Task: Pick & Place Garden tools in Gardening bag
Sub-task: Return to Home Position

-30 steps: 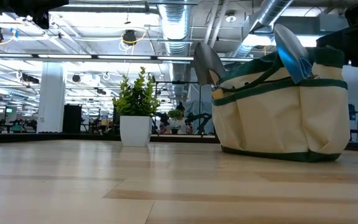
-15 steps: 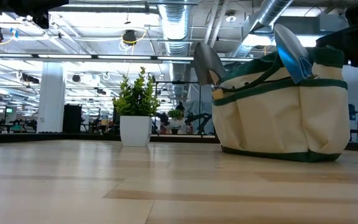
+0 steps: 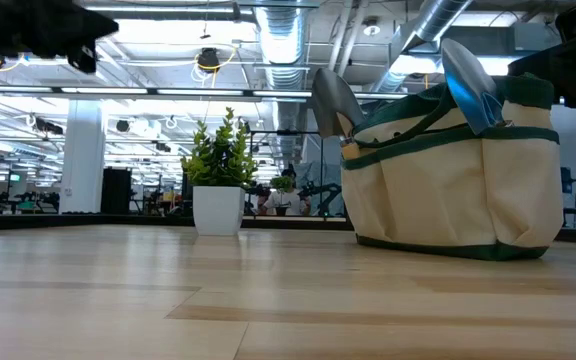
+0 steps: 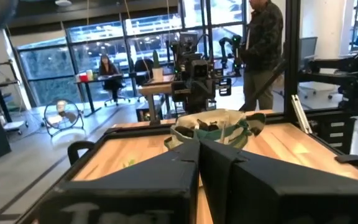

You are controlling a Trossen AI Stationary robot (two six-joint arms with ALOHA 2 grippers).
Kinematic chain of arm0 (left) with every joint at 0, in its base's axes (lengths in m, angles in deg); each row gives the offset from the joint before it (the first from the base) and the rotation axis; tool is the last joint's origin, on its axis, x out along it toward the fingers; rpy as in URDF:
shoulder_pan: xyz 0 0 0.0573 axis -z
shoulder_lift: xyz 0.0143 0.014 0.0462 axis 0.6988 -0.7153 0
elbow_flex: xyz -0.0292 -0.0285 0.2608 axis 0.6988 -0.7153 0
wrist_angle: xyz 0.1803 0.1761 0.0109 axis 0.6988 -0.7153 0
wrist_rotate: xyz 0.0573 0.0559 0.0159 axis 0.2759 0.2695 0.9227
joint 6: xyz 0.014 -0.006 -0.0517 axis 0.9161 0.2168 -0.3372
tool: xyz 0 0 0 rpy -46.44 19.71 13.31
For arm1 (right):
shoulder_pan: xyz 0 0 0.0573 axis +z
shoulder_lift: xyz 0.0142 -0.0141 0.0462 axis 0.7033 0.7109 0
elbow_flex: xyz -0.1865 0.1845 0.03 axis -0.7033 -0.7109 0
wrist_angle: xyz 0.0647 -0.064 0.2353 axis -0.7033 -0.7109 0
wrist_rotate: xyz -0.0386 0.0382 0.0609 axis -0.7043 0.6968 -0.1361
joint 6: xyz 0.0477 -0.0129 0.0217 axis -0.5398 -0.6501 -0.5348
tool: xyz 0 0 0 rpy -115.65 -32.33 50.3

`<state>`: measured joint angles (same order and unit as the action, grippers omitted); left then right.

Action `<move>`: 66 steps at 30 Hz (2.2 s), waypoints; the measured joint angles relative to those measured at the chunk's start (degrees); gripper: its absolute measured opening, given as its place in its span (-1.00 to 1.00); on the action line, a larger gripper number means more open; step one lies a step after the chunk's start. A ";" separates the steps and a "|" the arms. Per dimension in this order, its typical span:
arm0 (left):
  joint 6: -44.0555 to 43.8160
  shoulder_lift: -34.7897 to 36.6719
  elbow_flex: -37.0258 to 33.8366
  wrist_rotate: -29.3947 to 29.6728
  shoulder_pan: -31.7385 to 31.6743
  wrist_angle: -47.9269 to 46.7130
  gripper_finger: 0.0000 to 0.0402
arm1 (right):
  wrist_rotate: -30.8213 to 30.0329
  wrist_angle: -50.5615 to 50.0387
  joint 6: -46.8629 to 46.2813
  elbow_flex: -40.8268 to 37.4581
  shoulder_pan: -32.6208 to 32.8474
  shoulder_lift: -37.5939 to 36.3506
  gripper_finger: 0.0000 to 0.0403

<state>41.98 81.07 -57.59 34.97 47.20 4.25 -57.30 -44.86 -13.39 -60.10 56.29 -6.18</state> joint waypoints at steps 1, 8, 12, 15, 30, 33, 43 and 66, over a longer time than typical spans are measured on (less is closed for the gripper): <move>0.08 0.00 -1.70 -0.02 -0.01 2.17 -0.99 | 0.00 0.00 0.00 0.00 0.00 0.00 -1.00; -1.75 0.04 -9.09 -0.02 0.00 8.31 -0.99 | 0.00 0.00 0.00 0.00 0.00 0.00 -1.00; -2.87 0.04 -10.78 -0.04 -0.02 8.35 -0.99 | 0.00 0.00 0.00 0.00 0.00 0.00 -1.00; -3.02 -0.08 -11.34 -0.04 -0.02 8.52 -0.99 | 0.00 0.00 0.00 0.00 0.00 0.00 -1.00; -3.02 -2.43 -11.37 -0.04 -0.02 8.68 -0.99 | 0.00 0.00 0.00 -0.02 0.00 0.02 -1.00; -3.02 -2.71 -11.37 -0.04 -0.02 8.72 -0.99 | 0.00 0.00 0.00 -0.02 0.00 0.01 -1.00; -3.02 -2.71 -11.37 -0.07 0.00 8.76 -0.99 | 0.00 0.00 0.00 -0.02 -0.02 0.02 -1.00; -3.02 -2.71 -11.37 -0.07 -0.02 9.04 -0.99 | 0.00 0.00 0.00 -0.02 0.00 0.02 -1.00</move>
<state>38.97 78.36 -68.96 34.91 47.18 13.30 -57.30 -44.86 -13.39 -60.12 56.29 -6.16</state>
